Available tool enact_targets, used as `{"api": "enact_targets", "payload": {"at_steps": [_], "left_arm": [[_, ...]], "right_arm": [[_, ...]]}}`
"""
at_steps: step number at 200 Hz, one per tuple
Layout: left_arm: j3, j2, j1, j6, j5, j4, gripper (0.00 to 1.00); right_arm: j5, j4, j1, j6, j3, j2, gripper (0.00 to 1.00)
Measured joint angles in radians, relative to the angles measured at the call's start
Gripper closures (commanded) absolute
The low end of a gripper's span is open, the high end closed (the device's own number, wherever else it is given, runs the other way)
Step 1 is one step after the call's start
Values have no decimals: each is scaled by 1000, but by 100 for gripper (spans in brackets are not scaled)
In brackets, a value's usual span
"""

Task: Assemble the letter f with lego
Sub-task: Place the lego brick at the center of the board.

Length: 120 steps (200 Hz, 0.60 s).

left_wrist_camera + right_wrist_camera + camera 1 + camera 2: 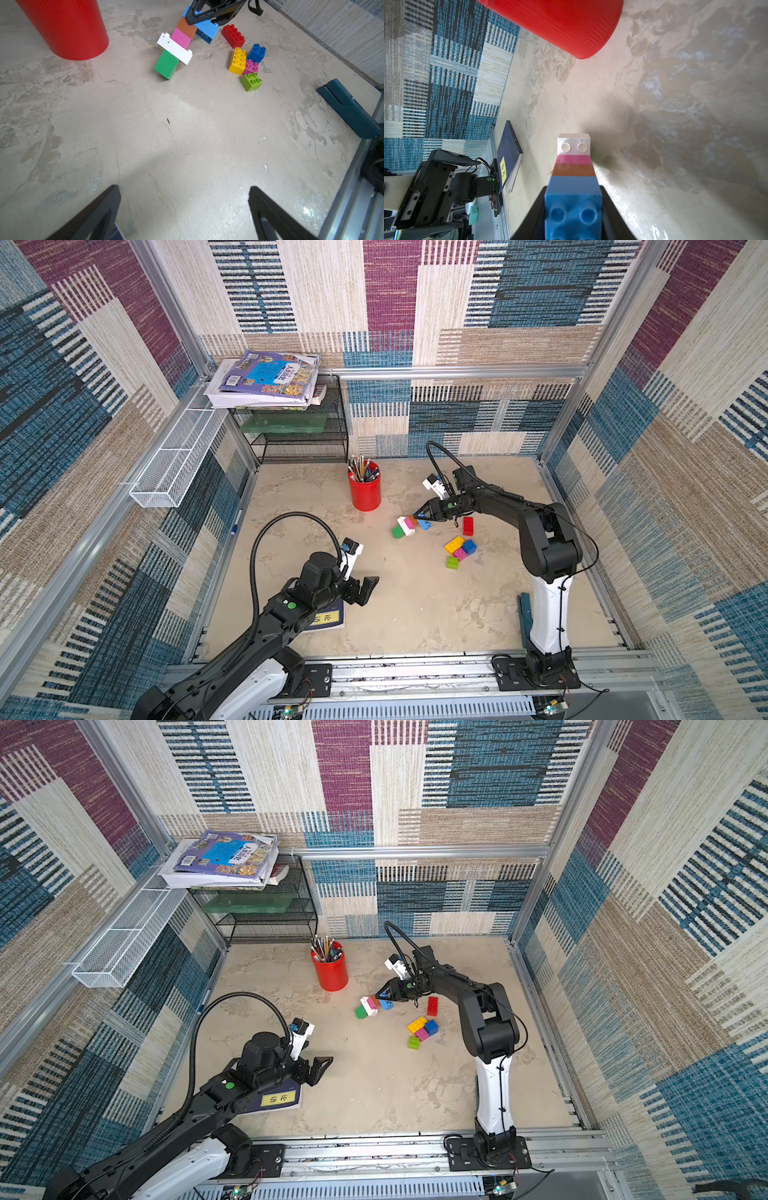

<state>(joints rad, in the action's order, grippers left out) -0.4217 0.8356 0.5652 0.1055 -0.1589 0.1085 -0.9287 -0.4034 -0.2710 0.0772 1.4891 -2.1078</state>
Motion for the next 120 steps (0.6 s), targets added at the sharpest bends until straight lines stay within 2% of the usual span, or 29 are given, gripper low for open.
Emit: {"api": "enact_targets", "payload": {"at_steps": [57, 120], "left_arm": [[0, 0, 0, 0, 0, 0, 1], [0, 1, 0, 0, 0, 0, 1]], "right_arm": [[-13, 2, 5, 0, 19, -27, 56], [-13, -21, 9, -8, 43, -56, 54]]}}
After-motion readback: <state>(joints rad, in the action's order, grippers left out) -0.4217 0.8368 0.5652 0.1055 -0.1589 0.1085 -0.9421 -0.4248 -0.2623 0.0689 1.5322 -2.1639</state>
